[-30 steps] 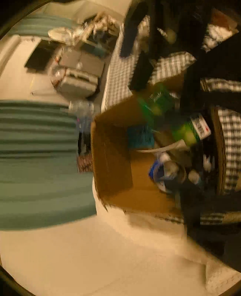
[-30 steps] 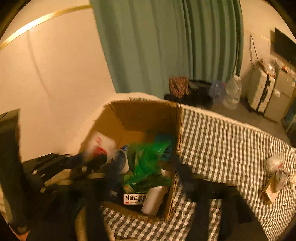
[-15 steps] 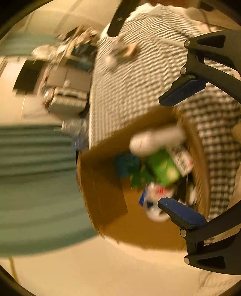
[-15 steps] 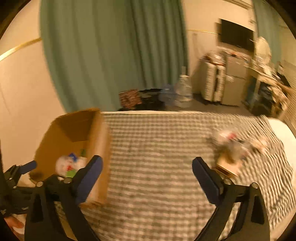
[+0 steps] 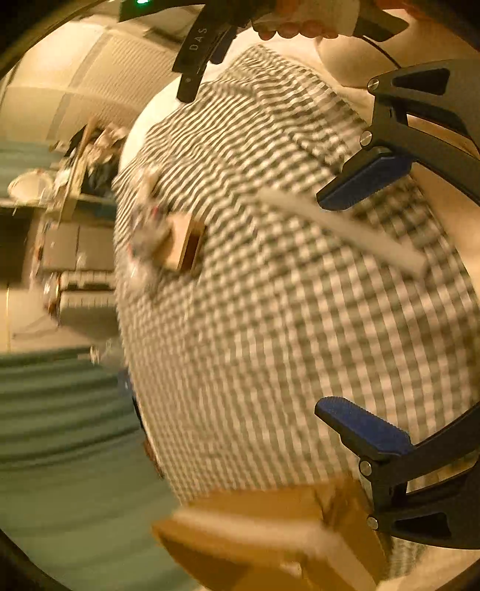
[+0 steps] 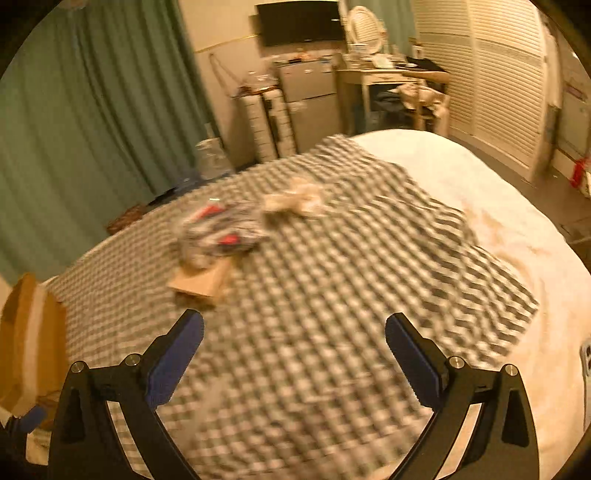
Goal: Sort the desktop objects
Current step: 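Move both open tools back over the remaining items on the bedspread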
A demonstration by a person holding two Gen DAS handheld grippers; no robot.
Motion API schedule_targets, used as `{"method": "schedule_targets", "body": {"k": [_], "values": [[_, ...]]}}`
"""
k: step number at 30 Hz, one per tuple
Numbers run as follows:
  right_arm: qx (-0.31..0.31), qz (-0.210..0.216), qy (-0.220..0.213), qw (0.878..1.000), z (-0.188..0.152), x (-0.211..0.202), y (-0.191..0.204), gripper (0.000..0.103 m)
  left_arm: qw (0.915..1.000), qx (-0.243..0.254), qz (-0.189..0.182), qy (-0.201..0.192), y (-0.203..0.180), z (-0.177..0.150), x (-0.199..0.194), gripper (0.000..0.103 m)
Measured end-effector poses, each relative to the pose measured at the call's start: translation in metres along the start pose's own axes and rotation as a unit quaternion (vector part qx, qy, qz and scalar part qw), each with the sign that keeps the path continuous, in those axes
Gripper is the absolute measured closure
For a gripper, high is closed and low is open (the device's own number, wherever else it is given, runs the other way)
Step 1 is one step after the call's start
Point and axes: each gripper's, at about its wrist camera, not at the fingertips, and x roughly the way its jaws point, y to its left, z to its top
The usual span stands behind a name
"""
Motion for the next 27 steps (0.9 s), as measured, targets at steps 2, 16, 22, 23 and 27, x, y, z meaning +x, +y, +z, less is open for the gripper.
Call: {"method": "schedule_targets", "body": {"k": [2, 16, 22, 23, 27], "values": [[-0.008, -0.011, 0.001, 1.000, -0.002, 0.007, -0.010, 0.004, 0.9998, 0.015, -0.011, 0.012, -0.020, 0.001, 0.020, 0.000], [-0.053, 0.023, -0.016, 0.998, 0.027, 0.096, -0.005, 0.004, 0.9974, 0.028, -0.026, 0.060, -0.044, -0.012, 0.090, 0.077], [-0.039, 0.027, -0.027, 0.999, 0.058, 0.142, -0.008, 0.004, 0.9975, -0.019, -0.030, 0.061, -0.030, 0.014, 0.100, 0.094], [-0.038, 0.031, -0.030, 0.998, 0.063, 0.147, -0.007, 0.004, 0.9975, -0.031, -0.028, 0.057, -0.026, 0.018, 0.099, 0.095], [-0.047, 0.025, -0.043, 0.998, 0.083, 0.173, 0.000, 0.004, 0.9988, -0.046, 0.000, 0.016, 0.000, 0.045, 0.097, 0.102]]}}
